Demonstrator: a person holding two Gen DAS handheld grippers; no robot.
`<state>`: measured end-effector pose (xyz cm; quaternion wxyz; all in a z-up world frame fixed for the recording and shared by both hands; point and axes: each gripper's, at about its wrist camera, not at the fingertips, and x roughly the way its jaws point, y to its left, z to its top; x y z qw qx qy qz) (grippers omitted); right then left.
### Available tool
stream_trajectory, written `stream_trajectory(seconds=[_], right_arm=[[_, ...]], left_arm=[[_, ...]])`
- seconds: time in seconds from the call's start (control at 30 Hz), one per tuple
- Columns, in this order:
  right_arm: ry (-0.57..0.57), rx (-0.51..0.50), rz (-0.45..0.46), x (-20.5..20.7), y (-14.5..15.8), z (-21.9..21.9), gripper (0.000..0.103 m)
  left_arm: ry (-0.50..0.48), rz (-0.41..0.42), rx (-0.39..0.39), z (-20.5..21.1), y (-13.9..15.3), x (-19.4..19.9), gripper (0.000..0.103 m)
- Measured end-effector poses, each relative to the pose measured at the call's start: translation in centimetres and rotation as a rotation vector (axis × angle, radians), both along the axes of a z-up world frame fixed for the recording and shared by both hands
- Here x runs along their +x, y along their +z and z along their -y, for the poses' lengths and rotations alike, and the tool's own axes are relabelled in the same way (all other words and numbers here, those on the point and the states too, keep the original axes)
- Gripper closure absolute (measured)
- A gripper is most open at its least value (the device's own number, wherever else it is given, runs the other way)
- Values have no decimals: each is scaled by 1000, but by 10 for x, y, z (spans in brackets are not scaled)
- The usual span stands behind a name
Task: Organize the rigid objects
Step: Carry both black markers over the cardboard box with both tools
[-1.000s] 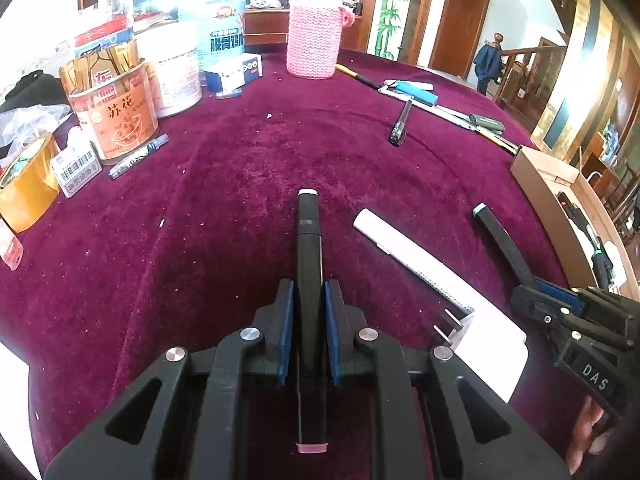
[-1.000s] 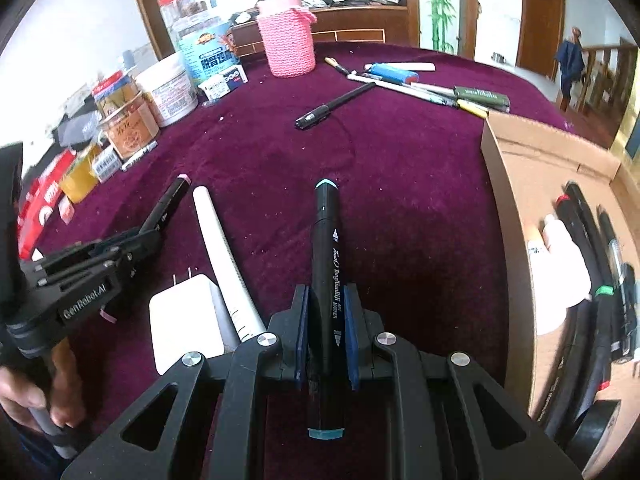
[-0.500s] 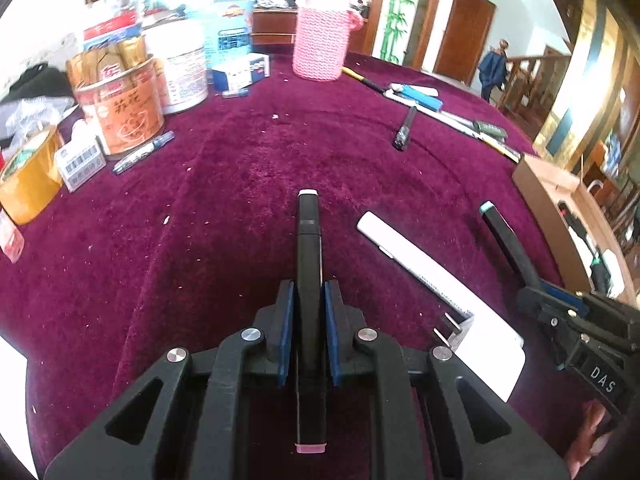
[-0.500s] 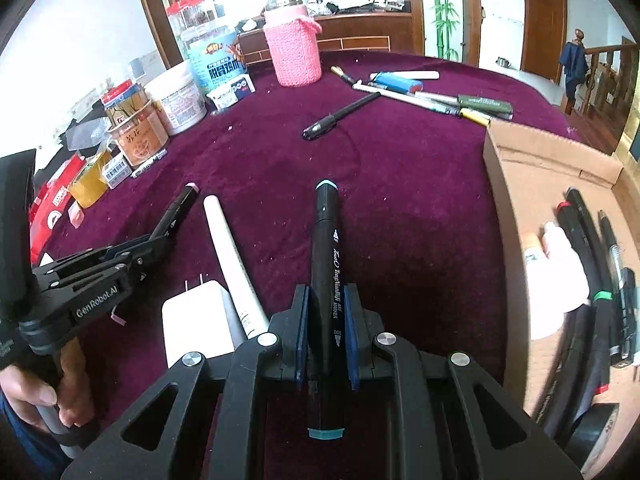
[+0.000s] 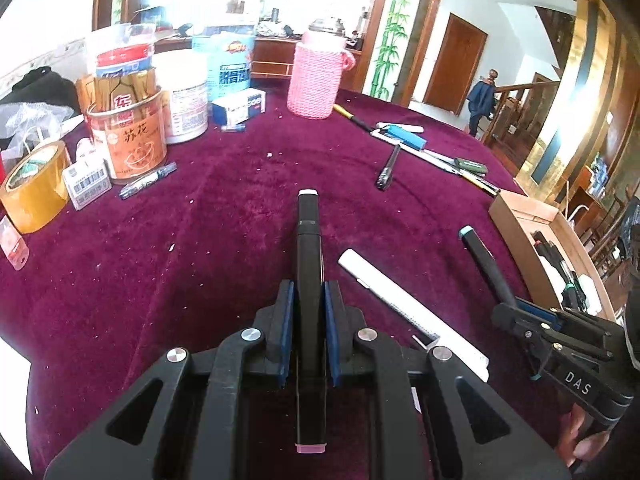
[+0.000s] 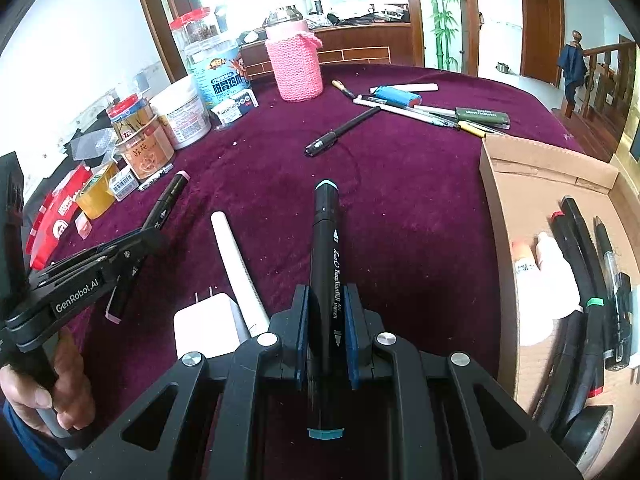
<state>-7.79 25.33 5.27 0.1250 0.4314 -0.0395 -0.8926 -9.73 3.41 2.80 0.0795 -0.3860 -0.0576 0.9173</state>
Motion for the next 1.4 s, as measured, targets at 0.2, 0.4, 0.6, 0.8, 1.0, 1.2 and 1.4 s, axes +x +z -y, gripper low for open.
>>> stream_trajectory(seconds=[0.2, 0.4, 0.6, 0.8, 1.0, 1.2, 1.4], right_arm=[[-11, -20, -5, -1, 3, -6, 89], [-85, -52, -51, -1, 21, -33, 89], [-184, -111, -84, 0, 39, -76, 89], [-309, -113, -125, 6, 55, -126, 89], [-422, -114, -137, 9, 62, -176, 89], [-543, -82, -113, 10, 57, -222, 88], [-555, -35, -58, 1, 46, -233, 88]], left_arm=[[-24, -18, 4, -5, 4, 4, 91], [-65, -32, 40, -16, 11, 10, 91], [-107, -41, 52, -38, 26, 21, 91], [-193, -22, 100, -81, 48, 27, 91], [-299, 32, 166, -146, 65, 25, 91], [-407, 50, 143, -223, 67, 31, 91], [-439, 113, 136, -267, 50, 21, 91]])
